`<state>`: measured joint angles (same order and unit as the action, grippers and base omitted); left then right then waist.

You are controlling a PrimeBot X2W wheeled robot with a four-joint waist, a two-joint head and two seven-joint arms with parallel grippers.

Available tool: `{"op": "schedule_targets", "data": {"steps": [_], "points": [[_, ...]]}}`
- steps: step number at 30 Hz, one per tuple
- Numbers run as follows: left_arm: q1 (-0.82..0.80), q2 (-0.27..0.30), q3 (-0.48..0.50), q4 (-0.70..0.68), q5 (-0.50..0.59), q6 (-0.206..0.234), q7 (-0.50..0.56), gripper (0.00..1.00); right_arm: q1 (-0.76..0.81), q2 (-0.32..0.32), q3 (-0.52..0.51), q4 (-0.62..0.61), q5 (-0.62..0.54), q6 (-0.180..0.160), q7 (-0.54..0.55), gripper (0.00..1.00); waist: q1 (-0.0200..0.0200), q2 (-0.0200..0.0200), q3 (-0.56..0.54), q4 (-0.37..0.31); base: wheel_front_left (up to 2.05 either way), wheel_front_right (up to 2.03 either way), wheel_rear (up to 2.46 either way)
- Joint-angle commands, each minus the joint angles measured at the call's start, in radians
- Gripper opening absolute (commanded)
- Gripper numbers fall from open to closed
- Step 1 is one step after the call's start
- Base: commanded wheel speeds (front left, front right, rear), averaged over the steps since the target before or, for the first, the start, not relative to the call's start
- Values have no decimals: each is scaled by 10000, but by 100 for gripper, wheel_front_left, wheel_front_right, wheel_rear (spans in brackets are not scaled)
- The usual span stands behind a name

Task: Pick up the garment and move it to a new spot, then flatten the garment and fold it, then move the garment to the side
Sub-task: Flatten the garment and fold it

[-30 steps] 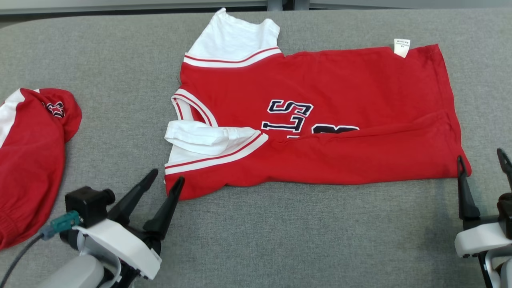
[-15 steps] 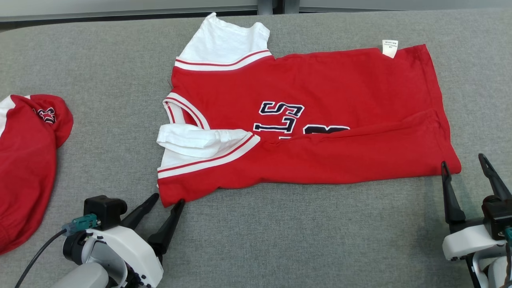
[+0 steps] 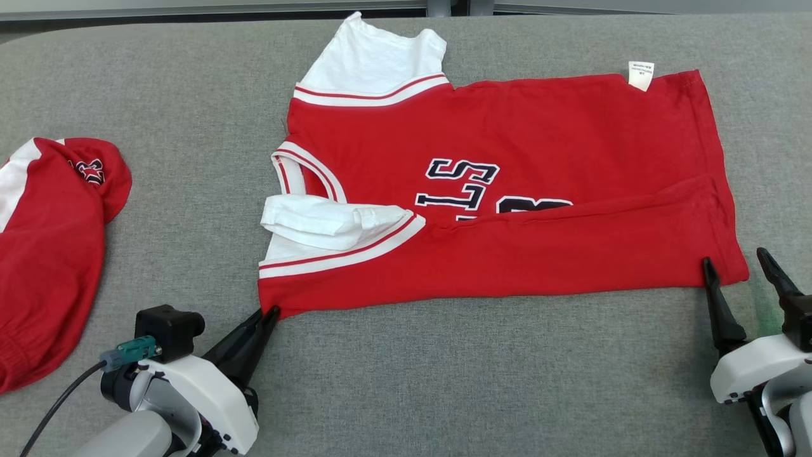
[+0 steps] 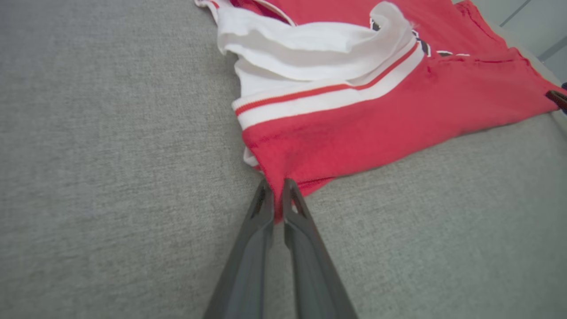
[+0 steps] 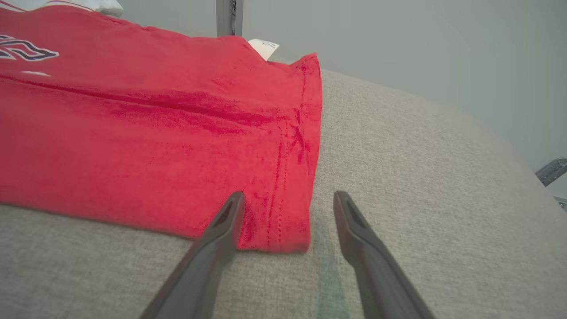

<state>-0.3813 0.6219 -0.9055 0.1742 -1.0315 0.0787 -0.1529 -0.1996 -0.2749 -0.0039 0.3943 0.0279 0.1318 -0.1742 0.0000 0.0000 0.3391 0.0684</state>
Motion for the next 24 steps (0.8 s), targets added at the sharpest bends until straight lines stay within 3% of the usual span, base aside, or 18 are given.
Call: {"op": "schedule_targets", "data": {"steps": [1, 3, 8, 13, 19, 24], "points": [[-225, 61, -15, 59, 135, -72, 9, 0, -154, -184, 128, 72, 275, -21, 194, 64, 0, 0, 38, 58, 0, 0, 0], [-273, 40, -29, 80, 142, -82, 33, 0, -152, -271, 332, 111, 579, -21, 456, 0, 0, 0, 52, 93, 0, 0, 0], [-377, 70, -25, 123, 209, -84, -59, 0, 132, -659, 812, -131, 1152, -23, 777, 0, 0, 0, 35, 129, 0, 0, 0], [-79, 290, 18, -169, 190, -17, -173, 0, 557, -913, 541, -866, 1850, -23, 485, 0, 0, 0, -134, 64, 0, 0, 0], [440, 876, -95, -1149, -4, -86, 84, 0, 1554, -1563, 694, -1709, 2709, -23, 1085, 0, 0, 0, -382, 10, 0, 0, 0], [977, 1369, -333, -1988, -61, 234, 466, 0, 2429, -1980, 844, -2135, 3092, -23, 1705, 0, 0, 0, -510, -39, 0, 0, 0]]}}
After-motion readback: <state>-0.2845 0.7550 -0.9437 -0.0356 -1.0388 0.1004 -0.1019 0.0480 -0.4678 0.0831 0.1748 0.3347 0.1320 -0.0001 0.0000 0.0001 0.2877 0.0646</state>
